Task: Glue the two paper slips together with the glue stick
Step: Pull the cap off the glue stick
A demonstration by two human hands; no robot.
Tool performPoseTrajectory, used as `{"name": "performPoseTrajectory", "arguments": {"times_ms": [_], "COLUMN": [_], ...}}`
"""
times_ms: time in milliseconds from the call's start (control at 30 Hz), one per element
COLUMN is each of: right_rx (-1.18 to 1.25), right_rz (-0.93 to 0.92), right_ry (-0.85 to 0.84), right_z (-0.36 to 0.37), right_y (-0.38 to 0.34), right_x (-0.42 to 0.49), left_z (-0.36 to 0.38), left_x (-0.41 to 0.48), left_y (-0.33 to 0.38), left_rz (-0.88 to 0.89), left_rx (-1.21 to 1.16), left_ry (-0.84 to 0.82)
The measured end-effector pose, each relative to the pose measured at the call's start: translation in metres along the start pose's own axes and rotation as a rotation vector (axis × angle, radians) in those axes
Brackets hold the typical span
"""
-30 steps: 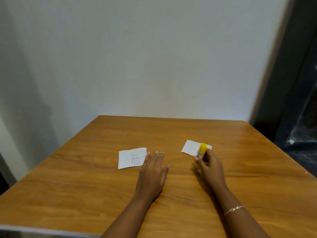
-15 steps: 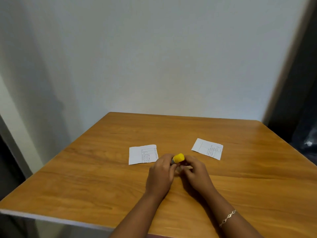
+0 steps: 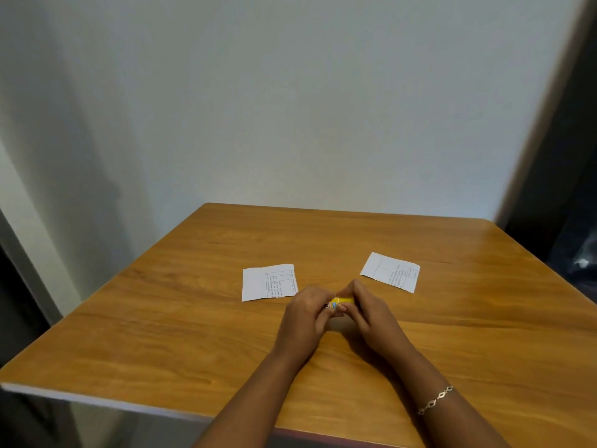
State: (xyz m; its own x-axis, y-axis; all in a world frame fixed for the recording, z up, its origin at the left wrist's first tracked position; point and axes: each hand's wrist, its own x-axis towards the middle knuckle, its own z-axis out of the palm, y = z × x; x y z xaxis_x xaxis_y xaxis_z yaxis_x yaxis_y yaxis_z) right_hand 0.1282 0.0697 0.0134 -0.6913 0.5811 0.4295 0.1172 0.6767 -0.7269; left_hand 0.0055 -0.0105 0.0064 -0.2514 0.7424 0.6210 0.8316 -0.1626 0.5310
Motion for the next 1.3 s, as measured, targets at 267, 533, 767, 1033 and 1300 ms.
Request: {"name": "performPoseTrajectory", "arguments": {"times_ms": [267, 533, 767, 1033, 1300], "right_rx": [0.056, 0.032, 0.047, 0.114, 0.084], "right_rz": [0.089, -0.045, 0.068, 0.031, 0.068], "right_ry": [0.004, 0.006, 0.026, -0.007, -0.003], "right_z": [0.002, -0.006, -0.002, -0.009, -0.005], "right_y": [0.004, 0.001, 0.004, 0.005, 0.008], "right_x": [0.0, -0.001, -0.001, 0.0, -0.002], "left_z": [-0.001, -0.002, -0.001, -0.002, 0.001], "left_x": [-0.001, 0.001, 0.0, 0.0, 0.0], "left_y": [0.0, 0.0, 0.001, 0.001, -0.002], "left_rz": [-0.046, -0.107, -0.052, -0.05, 0.003], "left_rx": [0.056, -0.065, 0.023, 0.016, 0.076], "left_ry": [0.013, 0.013, 0.0, 0.015, -0.024]}}
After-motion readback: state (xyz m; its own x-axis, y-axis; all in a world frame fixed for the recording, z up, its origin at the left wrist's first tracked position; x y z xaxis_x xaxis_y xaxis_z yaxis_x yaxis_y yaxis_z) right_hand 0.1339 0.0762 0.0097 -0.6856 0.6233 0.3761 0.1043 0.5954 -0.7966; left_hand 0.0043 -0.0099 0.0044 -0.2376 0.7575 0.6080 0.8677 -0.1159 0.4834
